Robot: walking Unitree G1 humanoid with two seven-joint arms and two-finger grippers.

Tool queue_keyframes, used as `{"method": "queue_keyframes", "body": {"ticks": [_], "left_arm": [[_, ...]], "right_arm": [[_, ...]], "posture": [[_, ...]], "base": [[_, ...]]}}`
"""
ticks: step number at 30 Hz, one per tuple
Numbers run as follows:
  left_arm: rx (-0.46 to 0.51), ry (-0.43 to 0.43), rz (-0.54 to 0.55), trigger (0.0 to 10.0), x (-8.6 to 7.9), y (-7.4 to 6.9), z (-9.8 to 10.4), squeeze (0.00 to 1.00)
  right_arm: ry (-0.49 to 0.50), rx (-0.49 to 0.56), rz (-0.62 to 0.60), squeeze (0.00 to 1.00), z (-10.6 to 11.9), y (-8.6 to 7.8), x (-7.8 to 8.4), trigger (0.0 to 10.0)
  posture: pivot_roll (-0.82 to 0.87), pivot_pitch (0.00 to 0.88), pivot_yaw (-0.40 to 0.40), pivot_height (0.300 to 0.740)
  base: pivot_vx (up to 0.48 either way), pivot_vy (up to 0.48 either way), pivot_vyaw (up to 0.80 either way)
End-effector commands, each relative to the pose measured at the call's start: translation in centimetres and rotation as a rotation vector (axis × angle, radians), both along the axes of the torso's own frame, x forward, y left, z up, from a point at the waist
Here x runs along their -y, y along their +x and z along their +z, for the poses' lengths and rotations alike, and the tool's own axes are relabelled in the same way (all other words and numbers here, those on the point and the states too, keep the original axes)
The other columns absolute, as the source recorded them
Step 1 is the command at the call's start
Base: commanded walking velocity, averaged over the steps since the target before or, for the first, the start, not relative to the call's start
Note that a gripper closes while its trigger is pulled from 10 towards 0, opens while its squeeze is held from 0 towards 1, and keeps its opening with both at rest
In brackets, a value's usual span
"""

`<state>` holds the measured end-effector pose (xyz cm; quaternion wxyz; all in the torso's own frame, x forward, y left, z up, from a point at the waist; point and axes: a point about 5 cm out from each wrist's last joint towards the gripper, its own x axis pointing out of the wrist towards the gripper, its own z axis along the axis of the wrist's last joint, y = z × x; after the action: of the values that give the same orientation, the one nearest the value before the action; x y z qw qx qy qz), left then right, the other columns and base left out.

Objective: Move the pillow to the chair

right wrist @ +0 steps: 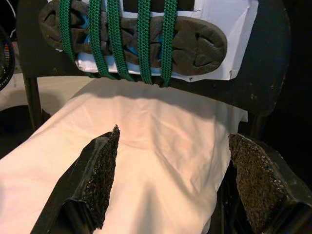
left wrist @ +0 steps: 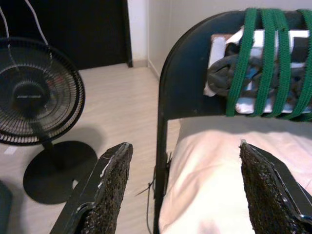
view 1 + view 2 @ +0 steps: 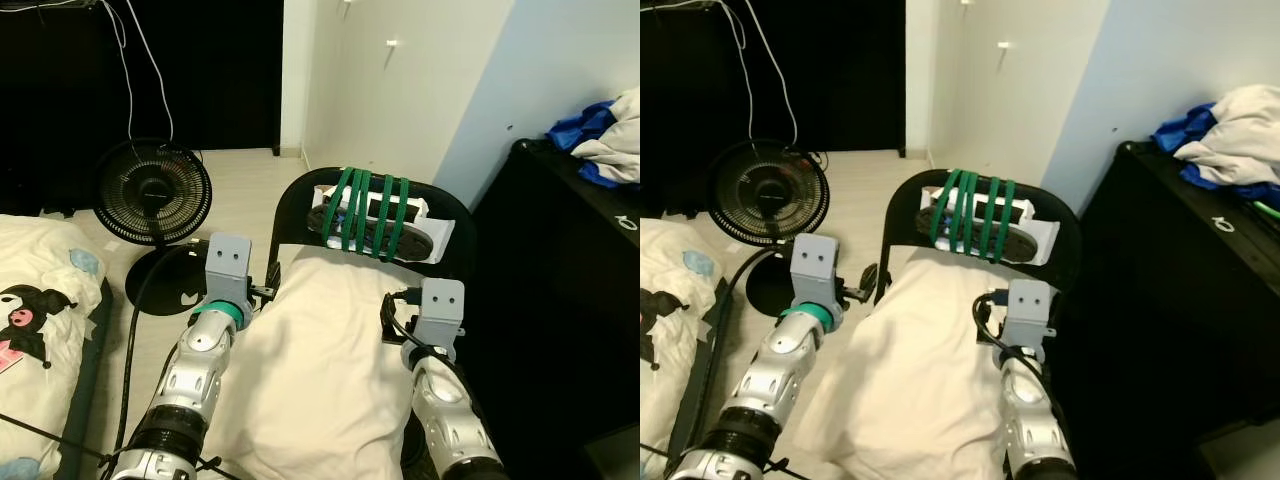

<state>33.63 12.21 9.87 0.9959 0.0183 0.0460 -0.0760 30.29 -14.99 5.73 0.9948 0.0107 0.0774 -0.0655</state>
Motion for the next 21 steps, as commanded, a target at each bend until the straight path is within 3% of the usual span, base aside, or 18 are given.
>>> {"method": "queue_keyframes", "body": {"ticks": [1,7,17,21], "left_arm": [[-0.005,-0.007,0.015,10.0,-0.4,-0.4,-0.5,0.0],[-0.016,0.005,0.025,10.0,-0.4,-0.8,-0.8,0.0],[-0.057,-0.014,0.049,10.0,-1.1,-1.2,-1.7,0.0],[-0.129,-0.009,0.072,10.0,-1.6,-1.5,-3.2,0.0]], "right_arm": [[-0.007,-0.04,-0.012,0.0,-0.8,-0.7,0.3,10.0],[0.035,-0.062,0.009,0.0,-1.4,-1.1,0.2,10.0],[0.006,-0.069,0.053,0.0,-1.5,-0.8,-0.6,10.0],[0.011,-0.08,0.048,0.0,-1.7,-1.0,-0.7,10.0]], "posture": [[-0.07,0.046,0.014,0.74],[-0.04,0.045,0.011,0.74],[-0.04,0.031,0.009,0.74],[-0.07,0.04,0.03,0.74]], "base": [[0.0,0.0,0.0],[0.0,0.0,0.0],[0.0,0.0,0.0],[0.0,0.0,0.0]]}}
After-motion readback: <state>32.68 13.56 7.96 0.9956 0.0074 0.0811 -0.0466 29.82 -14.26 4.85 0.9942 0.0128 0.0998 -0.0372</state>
